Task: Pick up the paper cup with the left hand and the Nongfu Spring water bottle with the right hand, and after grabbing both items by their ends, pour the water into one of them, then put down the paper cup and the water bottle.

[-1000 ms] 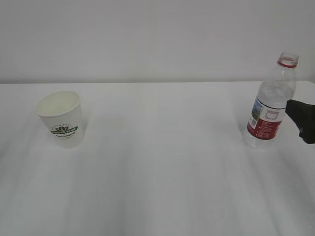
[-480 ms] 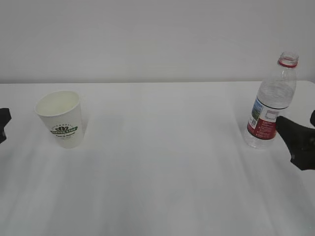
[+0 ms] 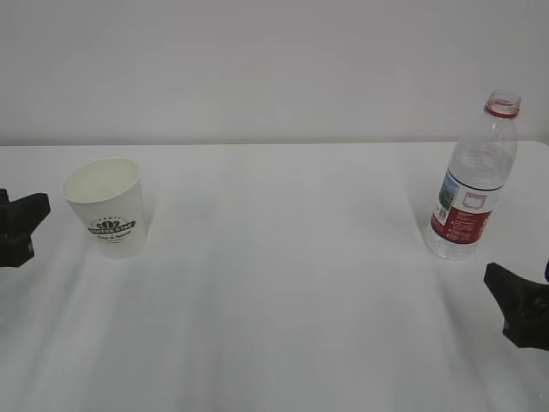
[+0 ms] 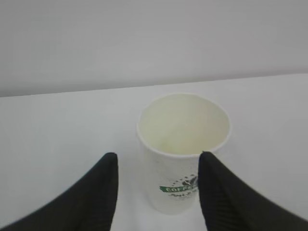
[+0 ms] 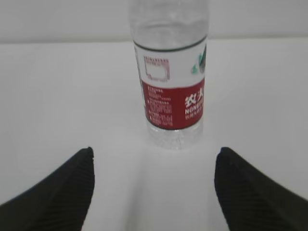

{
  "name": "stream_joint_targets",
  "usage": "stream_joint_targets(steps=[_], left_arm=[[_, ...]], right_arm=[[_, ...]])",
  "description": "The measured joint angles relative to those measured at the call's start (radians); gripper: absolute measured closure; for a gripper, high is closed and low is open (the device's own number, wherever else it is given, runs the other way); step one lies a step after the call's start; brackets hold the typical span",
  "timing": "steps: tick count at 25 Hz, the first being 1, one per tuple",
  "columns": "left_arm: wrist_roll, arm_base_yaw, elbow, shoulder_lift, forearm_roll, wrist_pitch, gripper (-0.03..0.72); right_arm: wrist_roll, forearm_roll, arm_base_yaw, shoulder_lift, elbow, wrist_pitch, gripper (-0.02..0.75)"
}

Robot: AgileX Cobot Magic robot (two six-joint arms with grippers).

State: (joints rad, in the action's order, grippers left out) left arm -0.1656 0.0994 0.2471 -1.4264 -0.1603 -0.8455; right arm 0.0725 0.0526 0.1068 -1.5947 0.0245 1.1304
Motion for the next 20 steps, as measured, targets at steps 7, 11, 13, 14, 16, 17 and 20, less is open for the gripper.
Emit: stream_joint_targets(steps=[7, 11, 13, 14, 16, 17, 20], left_arm=[[-0.042, 0.000, -0.036, -0.058, -0.061, -0.060, 0.298], [-0.043, 0.000, -0.088, -0.100, -0.062, -0.153, 0.298], [-0.043, 0.000, -0.111, -0.124, -0.062, -0.227, 0.298], [-0.043, 0.000, -0.121, -0.136, -0.062, -0.258, 0.298], [-0.044, 0.000, -0.135, -0.163, -0.062, -0.284, 0.298], [-0.044, 0.000, -0.138, -0.179, -0.062, -0.288, 0.298], [-0.044, 0.000, -0.138, -0.216, -0.084, -0.291, 0.298]], right_arm=[[-0.002, -0.006, 0.000, -0.054, 0.000, 0.005, 0.150], [-0.002, -0.006, 0.000, -0.054, 0.005, 0.009, 0.150], [-0.002, -0.006, 0.000, -0.055, 0.019, 0.009, 0.150], [-0.002, -0.006, 0.000, -0.055, 0.023, 0.009, 0.150], [-0.002, -0.006, 0.000, -0.055, 0.039, 0.009, 0.150], [-0.002, -0.006, 0.000, -0.056, 0.044, 0.009, 0.150], [-0.002, -0.006, 0.000, -0.056, 0.070, 0.011, 0.150]])
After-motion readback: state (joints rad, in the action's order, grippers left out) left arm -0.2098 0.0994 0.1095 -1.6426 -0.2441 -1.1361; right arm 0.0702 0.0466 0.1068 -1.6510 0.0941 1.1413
